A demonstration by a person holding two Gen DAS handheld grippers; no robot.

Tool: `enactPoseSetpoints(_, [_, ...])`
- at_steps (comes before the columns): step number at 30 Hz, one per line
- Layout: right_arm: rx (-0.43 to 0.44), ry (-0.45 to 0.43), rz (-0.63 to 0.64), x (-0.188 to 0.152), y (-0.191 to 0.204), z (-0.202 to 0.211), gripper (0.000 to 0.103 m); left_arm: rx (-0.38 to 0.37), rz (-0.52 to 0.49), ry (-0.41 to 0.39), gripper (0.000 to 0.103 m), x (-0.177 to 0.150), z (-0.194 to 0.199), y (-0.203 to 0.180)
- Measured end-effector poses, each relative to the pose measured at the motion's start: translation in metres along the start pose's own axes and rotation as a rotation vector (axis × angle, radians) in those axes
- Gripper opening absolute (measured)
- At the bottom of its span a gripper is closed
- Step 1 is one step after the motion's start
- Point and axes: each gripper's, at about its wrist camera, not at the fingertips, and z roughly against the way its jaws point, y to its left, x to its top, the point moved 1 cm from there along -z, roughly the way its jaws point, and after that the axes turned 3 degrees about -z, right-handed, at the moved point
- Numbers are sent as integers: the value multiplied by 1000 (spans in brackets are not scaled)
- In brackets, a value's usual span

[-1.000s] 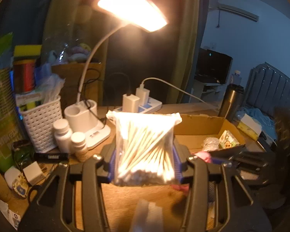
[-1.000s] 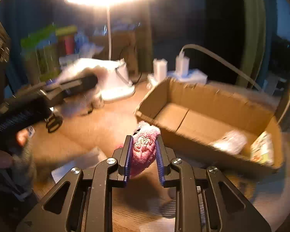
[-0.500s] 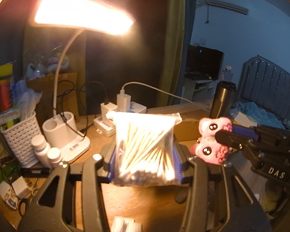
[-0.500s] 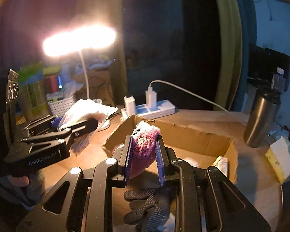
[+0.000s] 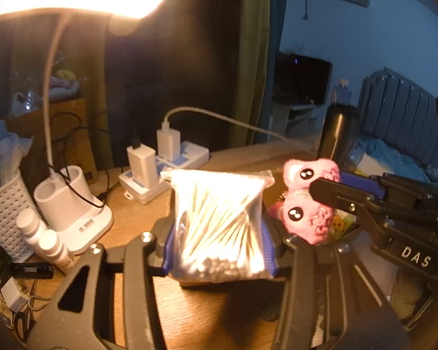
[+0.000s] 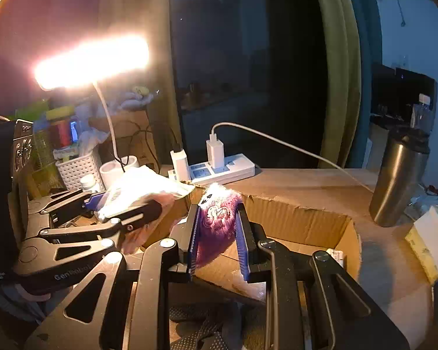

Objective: Organize soft objects

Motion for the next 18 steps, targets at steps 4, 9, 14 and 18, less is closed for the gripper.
enactPoseSetpoints(4, [8, 23, -17, -6, -5, -14, 24, -4, -4, 38, 48, -4, -15, -1])
enactPoseSetpoints(9, [13, 44, -35, -8, -13, -27, 24, -8, 14, 76, 51, -6, -31, 1])
enactPoseSetpoints(14, [16, 66, -49, -12, -18, -39, 24, -2, 35, 86, 54, -8, -36, 4])
enactPoseSetpoints(18, [21, 81, -55, -15, -19, -46, 25, -4, 46, 85, 55, -8, -36, 7])
